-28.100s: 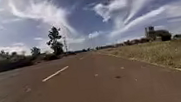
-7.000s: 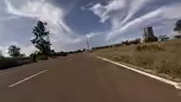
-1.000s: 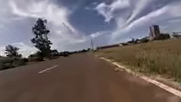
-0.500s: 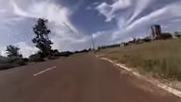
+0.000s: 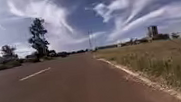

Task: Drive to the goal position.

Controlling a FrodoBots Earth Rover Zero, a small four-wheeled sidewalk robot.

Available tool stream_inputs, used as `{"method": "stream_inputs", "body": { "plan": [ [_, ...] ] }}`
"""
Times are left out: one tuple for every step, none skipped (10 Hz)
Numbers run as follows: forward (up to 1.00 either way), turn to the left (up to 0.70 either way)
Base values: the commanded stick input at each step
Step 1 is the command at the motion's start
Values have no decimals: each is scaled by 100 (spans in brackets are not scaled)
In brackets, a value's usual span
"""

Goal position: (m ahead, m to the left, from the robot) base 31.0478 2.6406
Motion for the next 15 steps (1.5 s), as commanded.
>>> {"method": "stream_inputs", "body": {
  "plan": [
    [100,0],
    [100,0],
    [100,0],
    [100,0],
    [100,0],
    [100,0],
    [100,0],
    [100,0],
    [100,0],
    [100,0],
    [100,0],
    [100,0],
    [100,0],
    [100,0],
    [100,0]
  ]
}}
